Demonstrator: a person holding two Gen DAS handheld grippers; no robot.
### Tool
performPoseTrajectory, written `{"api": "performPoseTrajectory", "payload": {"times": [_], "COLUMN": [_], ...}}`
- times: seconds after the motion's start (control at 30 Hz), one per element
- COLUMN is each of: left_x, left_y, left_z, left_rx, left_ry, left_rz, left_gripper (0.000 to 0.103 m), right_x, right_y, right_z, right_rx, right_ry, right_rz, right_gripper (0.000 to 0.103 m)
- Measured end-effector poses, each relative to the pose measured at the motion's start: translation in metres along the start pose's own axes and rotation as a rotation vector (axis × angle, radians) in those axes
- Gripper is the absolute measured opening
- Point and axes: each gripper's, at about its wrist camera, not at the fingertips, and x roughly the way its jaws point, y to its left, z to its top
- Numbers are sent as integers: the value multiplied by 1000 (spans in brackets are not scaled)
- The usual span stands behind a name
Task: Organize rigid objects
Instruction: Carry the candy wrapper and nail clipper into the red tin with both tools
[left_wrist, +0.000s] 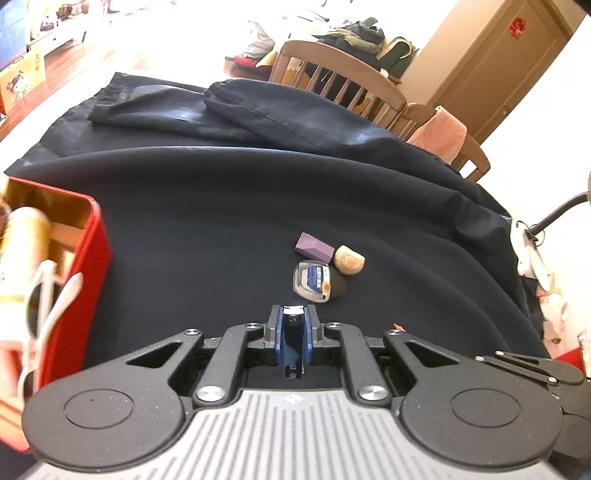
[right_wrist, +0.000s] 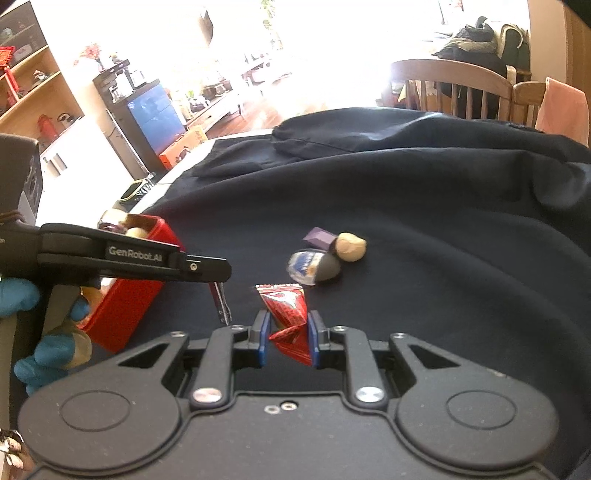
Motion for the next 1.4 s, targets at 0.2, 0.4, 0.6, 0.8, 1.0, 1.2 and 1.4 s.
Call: {"api": "performPoseTrajectory", "payload": {"times": [0.2,0.4,0.6,0.8,1.0,1.2,1.4], "left_x": [-36,-70,-95,-117,-138,-147,-146], "left_y": [17,39,74,113,150,184,214], "left_z": [-9,-14,-14,-7,4,11,18], "left_rx": [-20,-27,-52,-65,-57,-34,7], "left_ry": [-4,-19,-22,-32,-50,-33,-14], "left_rz": [-17,-29,-32,-42,-39,-26,5], "left_gripper": [11,11,11,11,11,11,11], "right_x": [-17,-26,-19,-5,15,38,69], "right_y": [24,51,82,120,160,195,225], "right_z": [-5,-9,-9,-5,2,6,7], "right_rx": [-9,-14,-13,-16,-30,-44,-60], "right_ry": [-15,-28,-29,-36,-40,-30,2], "right_rz": [17,26,32,36,40,50,57], "right_gripper": [20,20,20,20,20,20,20]}}
